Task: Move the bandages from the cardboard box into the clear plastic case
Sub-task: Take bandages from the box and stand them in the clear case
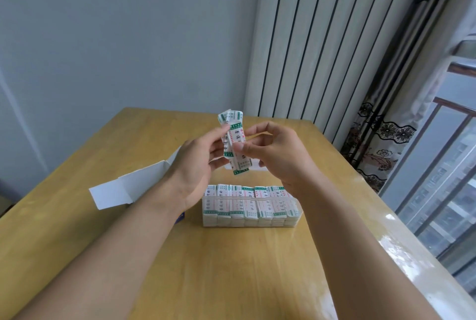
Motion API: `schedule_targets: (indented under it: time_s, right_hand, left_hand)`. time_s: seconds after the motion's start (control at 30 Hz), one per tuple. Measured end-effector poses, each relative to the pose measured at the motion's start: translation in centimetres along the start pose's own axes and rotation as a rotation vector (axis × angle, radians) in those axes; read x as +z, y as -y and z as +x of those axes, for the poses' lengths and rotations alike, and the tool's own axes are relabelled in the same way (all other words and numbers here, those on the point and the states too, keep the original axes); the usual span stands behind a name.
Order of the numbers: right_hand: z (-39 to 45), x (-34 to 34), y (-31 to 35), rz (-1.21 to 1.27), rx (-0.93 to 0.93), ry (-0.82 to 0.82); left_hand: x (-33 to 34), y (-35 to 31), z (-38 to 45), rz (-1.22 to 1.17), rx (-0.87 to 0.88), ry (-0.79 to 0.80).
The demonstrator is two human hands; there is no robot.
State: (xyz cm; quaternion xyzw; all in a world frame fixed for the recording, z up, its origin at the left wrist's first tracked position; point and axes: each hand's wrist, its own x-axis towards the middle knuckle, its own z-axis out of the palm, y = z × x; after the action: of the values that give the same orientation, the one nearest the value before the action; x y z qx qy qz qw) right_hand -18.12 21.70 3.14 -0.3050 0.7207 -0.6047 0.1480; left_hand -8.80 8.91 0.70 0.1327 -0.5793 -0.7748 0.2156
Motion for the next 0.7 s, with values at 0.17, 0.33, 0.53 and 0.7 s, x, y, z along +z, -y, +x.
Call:
schedule_targets:
  time_s: [0.17, 0.33, 0.53, 0.7]
  right_hand:
    - [-0.8, 1.2, 0.0, -0.056, -0.056, -0.005]
    - [-0.9, 0.3, 1.1, -0.551, -0.225, -0.194]
    - [-1.3, 0.7, 1.1, -0.593, -0.286, 0.098]
    - [-1.7, 0.9, 1.9, -0.701, -0.382, 0.132]
  left_hand:
    - [1.0, 0.9, -0.5, 0.009, -0.105, 0.045]
    - [1.0, 0.6, -0.7, 0.097, -0.082, -0.022]
    - [1.1, 0.7, -1.0, 0.299, -0.110, 0.126]
    - [0.8, 0.7, -0.9, 0.343, -0.130, 0.117]
